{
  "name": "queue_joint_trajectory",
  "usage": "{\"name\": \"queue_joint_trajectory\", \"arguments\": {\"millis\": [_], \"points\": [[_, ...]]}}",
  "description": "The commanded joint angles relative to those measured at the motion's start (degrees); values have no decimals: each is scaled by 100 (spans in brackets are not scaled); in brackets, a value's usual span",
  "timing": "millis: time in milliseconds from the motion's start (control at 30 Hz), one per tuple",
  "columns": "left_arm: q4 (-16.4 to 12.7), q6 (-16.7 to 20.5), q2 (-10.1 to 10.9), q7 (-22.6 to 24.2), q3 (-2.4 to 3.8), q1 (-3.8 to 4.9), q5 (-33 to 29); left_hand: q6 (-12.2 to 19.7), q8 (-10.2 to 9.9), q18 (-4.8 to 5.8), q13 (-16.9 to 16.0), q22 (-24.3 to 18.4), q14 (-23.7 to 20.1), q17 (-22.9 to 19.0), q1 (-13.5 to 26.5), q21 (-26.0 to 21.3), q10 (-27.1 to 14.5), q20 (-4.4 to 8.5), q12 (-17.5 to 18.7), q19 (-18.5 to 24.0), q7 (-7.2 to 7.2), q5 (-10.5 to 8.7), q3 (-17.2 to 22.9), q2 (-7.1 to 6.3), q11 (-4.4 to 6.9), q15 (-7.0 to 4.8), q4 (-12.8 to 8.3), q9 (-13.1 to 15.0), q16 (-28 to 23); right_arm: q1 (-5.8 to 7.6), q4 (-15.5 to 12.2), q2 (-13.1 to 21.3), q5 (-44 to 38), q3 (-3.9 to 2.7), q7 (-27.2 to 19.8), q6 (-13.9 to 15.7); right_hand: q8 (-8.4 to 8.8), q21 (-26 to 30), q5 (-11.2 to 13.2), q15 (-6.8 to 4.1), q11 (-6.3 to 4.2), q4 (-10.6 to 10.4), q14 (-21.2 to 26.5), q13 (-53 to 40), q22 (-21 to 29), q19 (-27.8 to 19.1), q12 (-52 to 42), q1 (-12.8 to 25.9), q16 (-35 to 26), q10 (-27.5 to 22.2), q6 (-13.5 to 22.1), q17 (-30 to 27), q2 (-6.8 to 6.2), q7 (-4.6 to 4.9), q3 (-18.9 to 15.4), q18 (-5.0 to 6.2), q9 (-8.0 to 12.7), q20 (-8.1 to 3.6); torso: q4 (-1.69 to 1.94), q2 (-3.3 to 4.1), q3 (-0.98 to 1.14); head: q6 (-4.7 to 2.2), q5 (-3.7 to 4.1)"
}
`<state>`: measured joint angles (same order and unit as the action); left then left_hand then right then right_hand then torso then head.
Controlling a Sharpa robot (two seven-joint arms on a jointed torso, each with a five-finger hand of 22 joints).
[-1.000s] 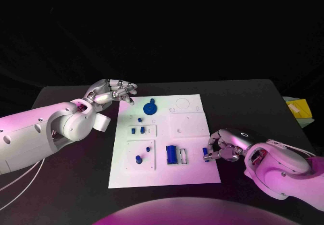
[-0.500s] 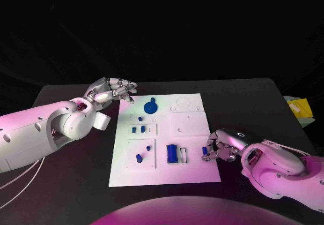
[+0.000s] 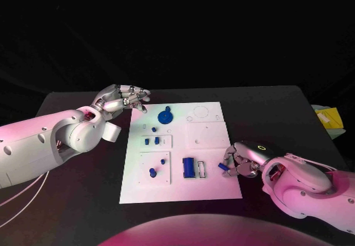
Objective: Assemble the parts on the task board
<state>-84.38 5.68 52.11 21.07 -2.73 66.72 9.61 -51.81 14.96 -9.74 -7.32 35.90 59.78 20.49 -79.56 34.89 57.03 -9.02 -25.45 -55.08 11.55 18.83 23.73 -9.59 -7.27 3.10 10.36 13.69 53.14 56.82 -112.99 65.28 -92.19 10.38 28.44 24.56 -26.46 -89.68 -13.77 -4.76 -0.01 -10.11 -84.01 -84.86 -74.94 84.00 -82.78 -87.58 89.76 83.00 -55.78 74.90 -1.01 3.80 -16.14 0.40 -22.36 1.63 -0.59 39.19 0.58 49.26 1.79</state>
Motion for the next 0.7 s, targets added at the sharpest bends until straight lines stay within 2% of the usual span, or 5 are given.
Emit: {"name": "queue_joint_trajectory", "arguments": {"millis": [33,300,367,500,700], "points": [[-20,-68,-4,50,3,2,-31,24,-32,-62,-5,5,6,5,0,7,-35,7,2,-7,5,17,31,59,-18,34,-8,9,-32,-55,56,-12,-20,47,172,-204,12,-32,-58,53,-47,16,-599,-55,-1506,600,-39,-1491,24,348,-47,1510,1387,31,129,-40,6,-3,-2,-3,3,0,1],[-22,-64,-3,47,3,2,-30,25,-33,-63,-5,7,5,6,-3,8,-37,7,2,-7,4,18,34,58,-17,33,-14,10,-32,-55,26,-9,154,46,157,-82,130,-32,-86,45,-56,-352,-599,-90,-1506,600,-75,-1306,24,378,-160,1510,1091,-2,941,-40,30,-2,-2,-2,2,-2,-3],[-20,-63,-4,45,3,2,-29,25,-33,-63,-5,7,5,6,-3,8,-37,7,2,-7,4,18,34,58,-17,33,-14,10,-32,-51,-2,5,245,46,139,-29,154,-32,-95,-6,-46,-702,-599,-107,-1506,600,-89,-987,24,395,-219,1510,583,-54,1989,-40,-11,16,-4,-3,2,1,-4],[-16,-61,-10,44,3,2,-29,24,-33,-65,-7,11,4,9,-27,11,-38,9,1,-7,2,27,49,62,-14,29,-35,12,-34,13,-60,30,597,43,94,56,20,-32,-141,60,-49,-383,-599,-136,-1506,600,-111,609,24,428,-249,1510,-493,-31,4900,-40,-257,-9,1,-2,1,6,0],[-13,-57,-19,41,3,2,-28,23,-32,-66,-9,16,2,10,-50,16,-38,12,0,-7,1,35,66,71,-12,26,-56,14,-36,176,-88,36,1182,41,44,93,-125,-32,-181,45,-68,220,-599,-158,-1506,600,-134,1467,24,451,-223,1510,-545,-7,5799,-40,-466,5,5,-2,-3,5,-10]]}}
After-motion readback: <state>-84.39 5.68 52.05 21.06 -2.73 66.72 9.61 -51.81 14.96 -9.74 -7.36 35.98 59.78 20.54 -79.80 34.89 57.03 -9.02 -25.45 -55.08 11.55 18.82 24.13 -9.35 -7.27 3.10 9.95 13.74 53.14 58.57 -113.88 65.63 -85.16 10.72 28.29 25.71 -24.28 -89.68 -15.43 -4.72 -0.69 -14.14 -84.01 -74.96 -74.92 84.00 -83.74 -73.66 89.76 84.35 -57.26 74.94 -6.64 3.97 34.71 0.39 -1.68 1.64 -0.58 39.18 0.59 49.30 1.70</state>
